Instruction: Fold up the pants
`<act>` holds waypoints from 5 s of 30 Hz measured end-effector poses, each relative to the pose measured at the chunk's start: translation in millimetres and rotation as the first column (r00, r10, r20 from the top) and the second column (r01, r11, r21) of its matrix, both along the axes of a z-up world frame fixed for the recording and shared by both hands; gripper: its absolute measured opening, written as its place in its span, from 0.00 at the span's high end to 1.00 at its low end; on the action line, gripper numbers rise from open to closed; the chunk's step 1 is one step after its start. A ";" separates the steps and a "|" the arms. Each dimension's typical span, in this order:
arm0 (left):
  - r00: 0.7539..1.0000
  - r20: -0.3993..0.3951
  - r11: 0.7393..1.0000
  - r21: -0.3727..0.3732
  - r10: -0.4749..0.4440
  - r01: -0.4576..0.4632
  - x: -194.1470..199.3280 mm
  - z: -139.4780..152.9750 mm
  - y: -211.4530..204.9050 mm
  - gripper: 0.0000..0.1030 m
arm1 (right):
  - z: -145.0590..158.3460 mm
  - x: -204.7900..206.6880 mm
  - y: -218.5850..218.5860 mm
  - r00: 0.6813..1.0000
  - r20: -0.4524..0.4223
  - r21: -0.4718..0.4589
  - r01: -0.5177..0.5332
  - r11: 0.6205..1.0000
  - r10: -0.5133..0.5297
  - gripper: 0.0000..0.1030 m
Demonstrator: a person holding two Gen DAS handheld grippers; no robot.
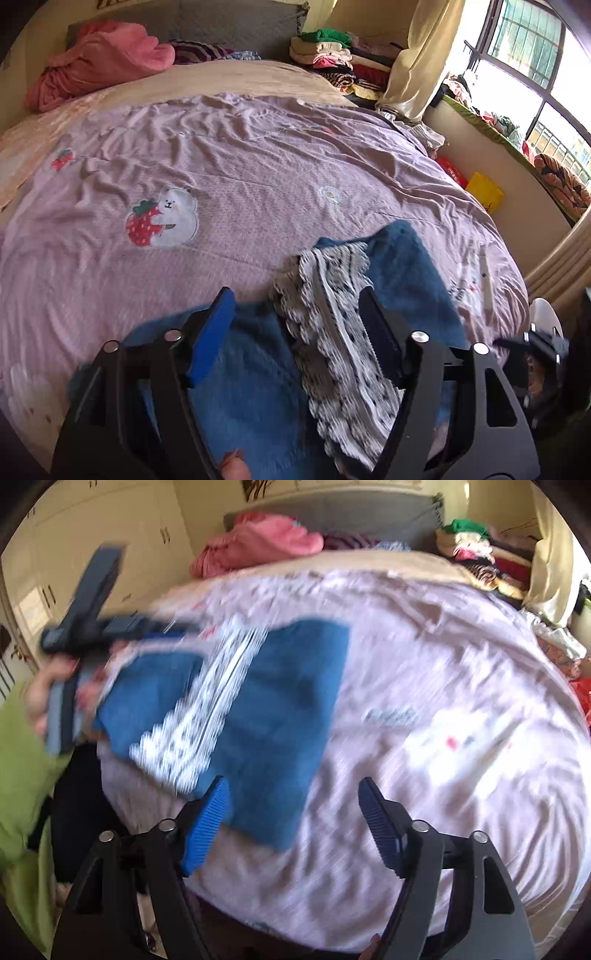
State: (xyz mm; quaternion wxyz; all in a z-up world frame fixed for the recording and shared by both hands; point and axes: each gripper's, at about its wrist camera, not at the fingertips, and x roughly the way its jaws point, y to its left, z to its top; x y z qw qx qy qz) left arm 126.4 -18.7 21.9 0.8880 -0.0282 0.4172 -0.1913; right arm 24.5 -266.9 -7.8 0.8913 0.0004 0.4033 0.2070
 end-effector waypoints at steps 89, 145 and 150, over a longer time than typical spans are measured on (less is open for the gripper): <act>0.962 -0.043 0.963 0.015 0.269 -0.268 -144.7 -6.6 82.8 0.10 | 78.2 85.1 163.6 0.957 0.013 -0.060 -0.289 0.955 0.290 0.24; 0.915 -0.166 0.892 -0.213 0.368 -0.397 -125.0 -52.4 160.5 0.21 | 15.3 153.7 307.9 0.769 -0.184 -0.088 -0.633 0.769 0.612 0.22; 0.905 -0.203 0.882 -0.222 0.374 -0.415 -116.6 -62.7 160.2 0.26 | 5.9 154.9 332.4 0.701 -0.237 -0.100 -0.706 0.701 0.672 0.22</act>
